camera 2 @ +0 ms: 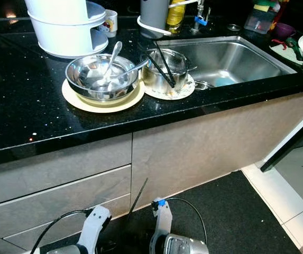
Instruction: Kitchen organization
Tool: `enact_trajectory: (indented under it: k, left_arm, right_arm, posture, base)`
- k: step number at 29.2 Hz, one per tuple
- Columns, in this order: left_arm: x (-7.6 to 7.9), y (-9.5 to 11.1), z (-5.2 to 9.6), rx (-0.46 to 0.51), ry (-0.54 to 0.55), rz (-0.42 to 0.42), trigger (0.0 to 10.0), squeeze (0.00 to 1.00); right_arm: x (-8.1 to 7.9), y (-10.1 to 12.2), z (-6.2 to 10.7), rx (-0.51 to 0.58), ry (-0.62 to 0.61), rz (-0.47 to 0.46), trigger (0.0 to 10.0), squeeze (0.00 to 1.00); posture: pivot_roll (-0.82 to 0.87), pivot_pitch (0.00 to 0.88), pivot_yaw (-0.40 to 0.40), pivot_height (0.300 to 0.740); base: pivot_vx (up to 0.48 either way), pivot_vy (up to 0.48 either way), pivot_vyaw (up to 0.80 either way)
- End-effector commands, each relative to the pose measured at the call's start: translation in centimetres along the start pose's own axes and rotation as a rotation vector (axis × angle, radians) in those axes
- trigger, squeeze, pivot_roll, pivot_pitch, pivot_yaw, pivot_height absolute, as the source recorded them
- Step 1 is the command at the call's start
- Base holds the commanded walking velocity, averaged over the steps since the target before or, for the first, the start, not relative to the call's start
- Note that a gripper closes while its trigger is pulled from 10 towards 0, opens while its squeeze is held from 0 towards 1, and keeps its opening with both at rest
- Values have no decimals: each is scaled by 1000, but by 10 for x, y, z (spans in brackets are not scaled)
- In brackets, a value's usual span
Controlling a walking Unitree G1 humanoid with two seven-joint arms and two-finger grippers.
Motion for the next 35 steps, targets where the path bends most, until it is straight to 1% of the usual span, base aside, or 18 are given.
enact_trajectory:
  k: [1,3,5,6,8,9,10,12,16,20,27,28,29,30,31,33,34,35]
  left_arm:
    - [8,-7,0,-18,-33,24,0,0]
    - [10,-8,0,-26,-50,24,0,0]
    - [10,-9,1,-28,-55,24,0,0]
    - [11,-9,1,-29,-58,25,0,0]
    - [11,-9,2,-32,-61,27,0,0]
    - [11,-9,2,-33,-64,28,0,0]
    - [11,-9,2,-33,-64,28,0,0]
    - [15,-7,2,-33,-87,28,0,0]
    - [21,-4,2,-31,-123,27,0,0]
    - [31,0,4,-14,-181,34,0,0]
    - [36,-1,7,-24,-210,28,0,0]
    - [36,-2,7,-30,-210,23,0,0]
    - [35,-2,8,-35,-210,20,0,0]
    - [35,-3,8,-38,-210,18,0,0]
    - [34,-5,9,-43,-210,17,0,0]
    - [33,-5,9,-46,-211,17,0,0]
    - [34,-5,10,-49,-213,15,0,0]
    - [34,-5,10,-49,-213,15,0,0]
  right_arm:
    - [6,-5,0,-6,-28,33,10000,0]
    - [5,5,-1,53,-33,89,10000,0]
    - [4,8,-1,72,-33,95,10000,0]
    - [4,14,-1,107,-39,81,10000,0]
    - [1,25,-1,169,-10,-35,10000,0]
    - [-1,28,-1,183,9,-80,10000,0]
    - [-1,28,-1,183,9,-80,10000,0]
    - [-5,27,-2,179,44,-144,10000,0]
    - [-2,24,-3,178,35,-175,10000,0]
    - [5,21,-4,176,-6,-249,10000,0]
    - [4,26,-5,204,-5,-270,10000,0]
    - [5,29,-5,225,-18,-270,7765,0]
    - [8,33,-4,244,-32,-273,6353,0]
    - [10,36,-4,262,-44,-280,3804,0]
    - [13,40,-2,282,-57,-291,3098,0]
    - [14,42,-2,288,-61,-295,3098,0]
    - [14,42,-2,289,-61,-296,2549,0]
    - [14,42,-2,289,-61,-296,2549,0]
  posture:
    - [-63,221,-134,740]
    - [-64,217,-131,740]
    - [-64,217,-131,740]
    - [-65,211,-125,740]
    - [-65,211,-125,740]
    - [-65,211,-125,740]
    - [-65,211,-125,740]
    - [-65,211,-125,740]
    - [-62,200,-118,740]
    - [-61,200,-117,740]
    - [-59,202,-116,740]
    - [-58,203,-115,740]
    - [-57,204,-115,740]
    - [-57,204,-115,740]
    - [-57,204,-115,740]
    - [-54,206,-116,740]
    - [-54,206,-116,740]
    - [-54,206,-116,740]
  base:
    - [0,0,0]
    - [0,0,0]
    - [0,0,0]
    - [0,0,0]
    - [0,0,0]
    - [0,0,0]
    - [0,0,0]
    - [0,0,0]
    - [0,0,0]
    - [0,0,0]
    - [0,0,0]
    - [0,0,0]
    - [0,0,0]
    - [0,0,0]
    - [0,0,0]
    - [0,0,0]
    - [0,0,0]
    - [0,0,0]
Point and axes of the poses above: a point about 5 cm out from each wrist's last joint towards the gripper, its own z axis pointing back from the gripper into the wrist, its own y axis along the axis of the wrist's last joint, x = y × z, the point moved 6 cm from there along -z, pointing out of the wrist towards the gripper, and after that the axes turned 1 degree about z, right-handed, at the moved point
